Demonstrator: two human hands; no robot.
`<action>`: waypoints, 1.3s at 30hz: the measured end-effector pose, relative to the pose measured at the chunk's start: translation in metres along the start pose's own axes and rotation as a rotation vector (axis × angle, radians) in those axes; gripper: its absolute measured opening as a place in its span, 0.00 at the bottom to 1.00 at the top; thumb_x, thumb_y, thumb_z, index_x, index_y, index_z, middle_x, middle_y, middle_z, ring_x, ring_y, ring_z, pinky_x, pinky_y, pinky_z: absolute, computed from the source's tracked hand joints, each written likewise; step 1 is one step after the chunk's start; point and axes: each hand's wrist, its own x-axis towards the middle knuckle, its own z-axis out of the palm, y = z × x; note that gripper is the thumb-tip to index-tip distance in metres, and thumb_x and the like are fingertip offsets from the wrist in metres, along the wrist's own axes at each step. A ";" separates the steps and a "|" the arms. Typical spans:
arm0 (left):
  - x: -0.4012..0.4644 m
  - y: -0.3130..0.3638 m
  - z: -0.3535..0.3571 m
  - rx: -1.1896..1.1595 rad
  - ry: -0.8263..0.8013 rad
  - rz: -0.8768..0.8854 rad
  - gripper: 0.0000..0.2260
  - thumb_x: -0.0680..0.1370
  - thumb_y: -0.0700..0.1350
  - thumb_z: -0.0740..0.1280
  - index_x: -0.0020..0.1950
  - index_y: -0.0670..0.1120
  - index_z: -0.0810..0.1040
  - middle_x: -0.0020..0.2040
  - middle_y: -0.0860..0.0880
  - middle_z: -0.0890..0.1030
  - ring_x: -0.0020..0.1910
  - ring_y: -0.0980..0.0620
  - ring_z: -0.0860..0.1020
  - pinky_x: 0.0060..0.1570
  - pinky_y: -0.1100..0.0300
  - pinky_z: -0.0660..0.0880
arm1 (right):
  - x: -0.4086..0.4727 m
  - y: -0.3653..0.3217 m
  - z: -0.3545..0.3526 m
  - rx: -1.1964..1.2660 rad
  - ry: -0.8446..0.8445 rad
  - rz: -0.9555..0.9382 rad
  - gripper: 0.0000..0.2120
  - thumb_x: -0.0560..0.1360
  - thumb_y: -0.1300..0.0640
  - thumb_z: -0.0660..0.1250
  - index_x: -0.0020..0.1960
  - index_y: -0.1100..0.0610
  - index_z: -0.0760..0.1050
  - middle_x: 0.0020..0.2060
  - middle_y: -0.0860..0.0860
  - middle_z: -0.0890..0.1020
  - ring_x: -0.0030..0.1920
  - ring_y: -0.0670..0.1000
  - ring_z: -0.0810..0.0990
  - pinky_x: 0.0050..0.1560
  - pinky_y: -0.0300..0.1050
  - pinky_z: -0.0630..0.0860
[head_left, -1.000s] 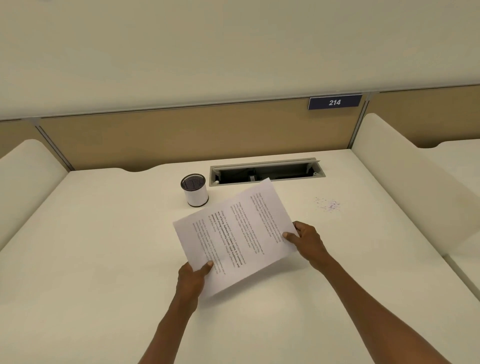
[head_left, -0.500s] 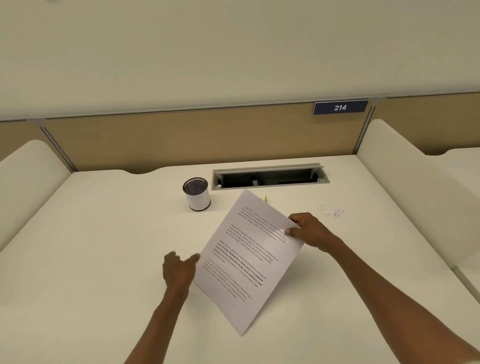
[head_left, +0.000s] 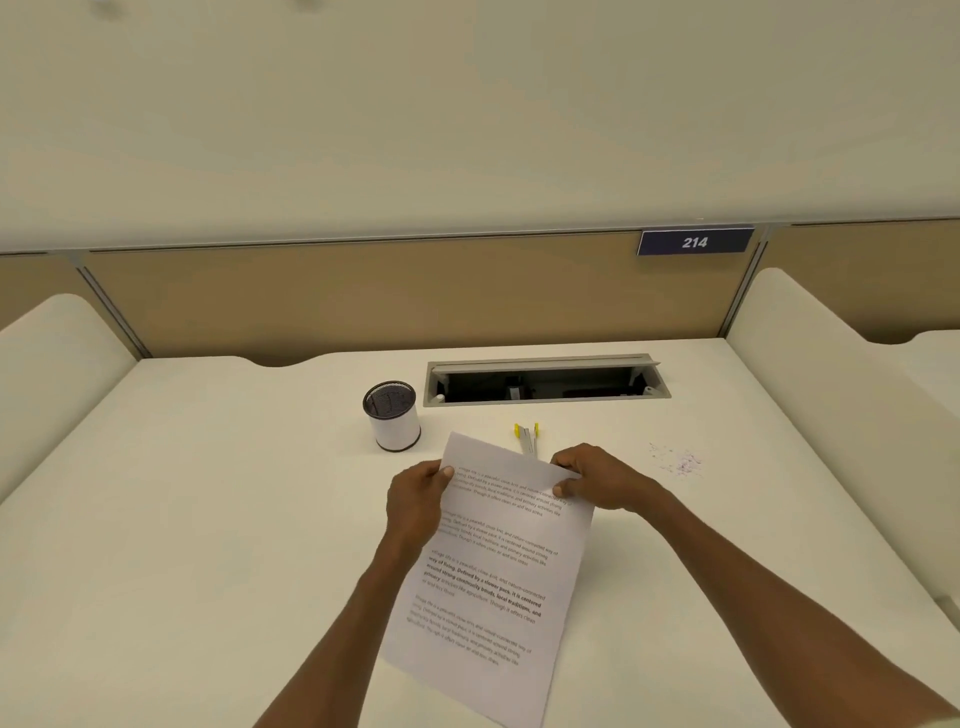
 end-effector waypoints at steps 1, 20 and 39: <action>0.000 -0.004 0.001 -0.025 0.013 -0.025 0.08 0.81 0.48 0.67 0.55 0.51 0.85 0.47 0.54 0.87 0.47 0.52 0.85 0.55 0.44 0.80 | 0.003 0.003 0.001 -0.010 -0.019 0.002 0.11 0.75 0.60 0.69 0.38 0.46 0.74 0.39 0.45 0.79 0.41 0.47 0.79 0.38 0.37 0.72; 0.013 -0.043 0.024 -0.080 0.006 -0.204 0.07 0.81 0.47 0.68 0.48 0.55 0.86 0.42 0.56 0.87 0.44 0.52 0.86 0.53 0.47 0.81 | 0.125 0.025 0.014 -0.126 0.343 0.271 0.19 0.76 0.52 0.68 0.60 0.63 0.70 0.56 0.59 0.77 0.55 0.60 0.78 0.48 0.47 0.71; 0.003 -0.025 0.019 -0.172 -0.055 -0.211 0.06 0.81 0.46 0.69 0.50 0.52 0.86 0.43 0.54 0.88 0.42 0.54 0.86 0.42 0.60 0.79 | 0.134 0.005 0.011 0.519 0.221 0.210 0.21 0.72 0.64 0.74 0.64 0.62 0.75 0.54 0.57 0.81 0.50 0.52 0.77 0.45 0.41 0.72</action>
